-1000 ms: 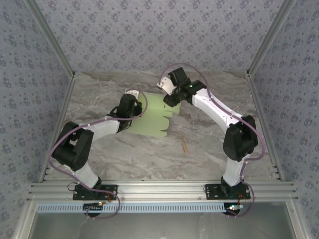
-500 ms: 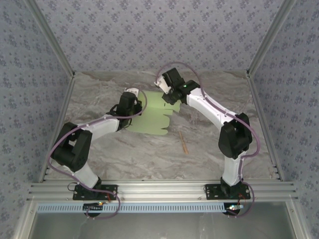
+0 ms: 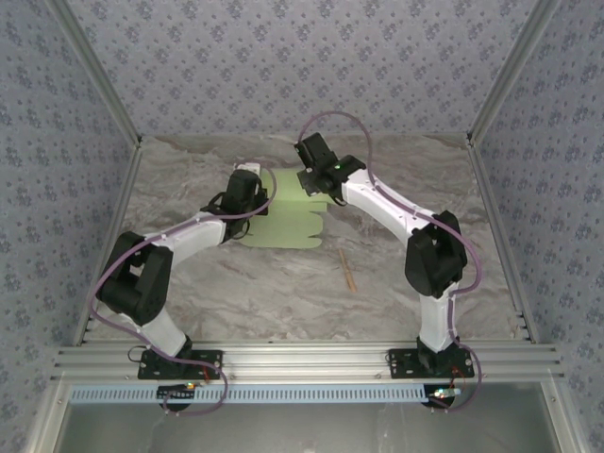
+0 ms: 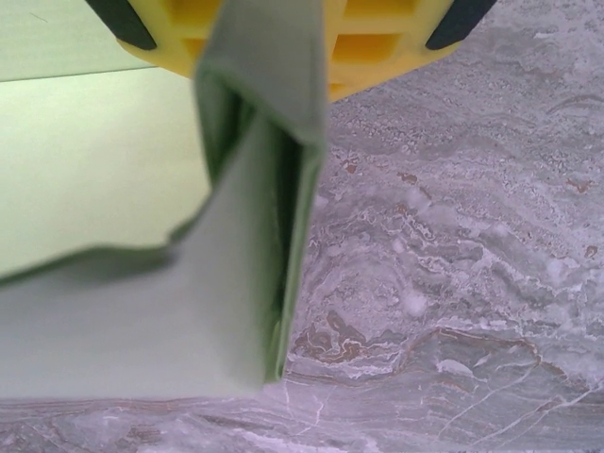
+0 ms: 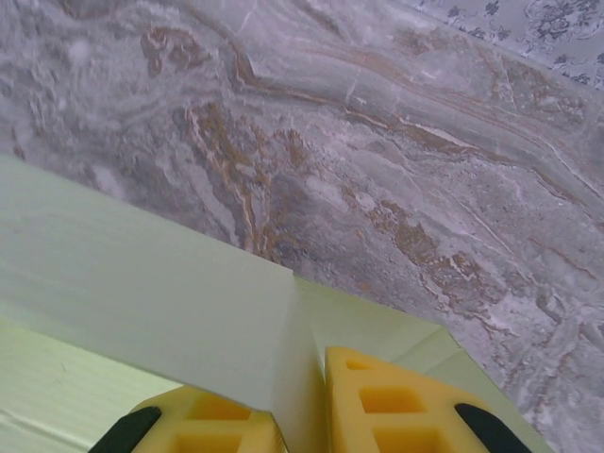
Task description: Fold the paper box
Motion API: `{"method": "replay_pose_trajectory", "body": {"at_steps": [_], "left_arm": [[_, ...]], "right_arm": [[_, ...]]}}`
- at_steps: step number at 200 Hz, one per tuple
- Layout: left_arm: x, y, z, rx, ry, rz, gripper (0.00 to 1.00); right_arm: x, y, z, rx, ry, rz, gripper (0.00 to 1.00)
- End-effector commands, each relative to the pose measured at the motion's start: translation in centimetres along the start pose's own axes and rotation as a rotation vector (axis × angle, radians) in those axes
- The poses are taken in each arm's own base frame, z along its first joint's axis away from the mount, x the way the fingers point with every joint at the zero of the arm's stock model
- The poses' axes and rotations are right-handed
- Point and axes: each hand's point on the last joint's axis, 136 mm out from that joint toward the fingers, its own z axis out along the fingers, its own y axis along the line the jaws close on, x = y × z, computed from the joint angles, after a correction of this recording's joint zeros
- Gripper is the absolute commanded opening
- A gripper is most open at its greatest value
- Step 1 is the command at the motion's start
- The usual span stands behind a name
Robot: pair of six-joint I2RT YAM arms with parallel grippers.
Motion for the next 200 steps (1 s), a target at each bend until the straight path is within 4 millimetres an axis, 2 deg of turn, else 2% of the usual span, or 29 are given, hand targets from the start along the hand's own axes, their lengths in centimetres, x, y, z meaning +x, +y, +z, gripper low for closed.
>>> {"method": "replay_pose_trajectory", "body": {"at_steps": [1,53,88,111,130,154,180,200], "left_arm": [[-1.3,-0.9,0.1,0.025,-0.018,-0.027,0.00],[-1.5,-0.6,0.2,-0.002,-0.011,-0.035,0.00],[-1.2,0.5,0.6,-0.039,0.003,-0.040,0.00],[-1.1,1.3,0.7,-0.052,0.007,-0.057,0.00],[-1.1,1.6,0.8,-0.056,0.009,-0.065,0.00],[-1.2,1.7,0.8,-0.057,0.006,-0.066,0.00],[-1.3,1.8,0.5,-0.057,0.002,-0.061,0.00],[-1.4,1.8,0.2,-0.051,-0.002,-0.057,0.00]], "right_arm": [[-1.1,0.9,0.6,-0.017,-0.065,0.158,0.19],[-1.1,2.3,1.3,-0.084,-0.093,0.230,0.22],[0.4,0.9,0.9,-0.096,-0.045,0.202,0.33],[1.7,0.4,-0.4,-0.132,-0.020,0.166,0.39],[2.7,0.8,-1.8,-0.182,-0.008,0.125,0.47],[3.8,1.3,-3.5,-0.228,0.015,0.083,0.53],[4.9,-0.3,-5.1,-0.233,0.007,0.105,0.55],[4.3,-1.6,-6.4,-0.283,-0.046,0.128,0.55]]}}
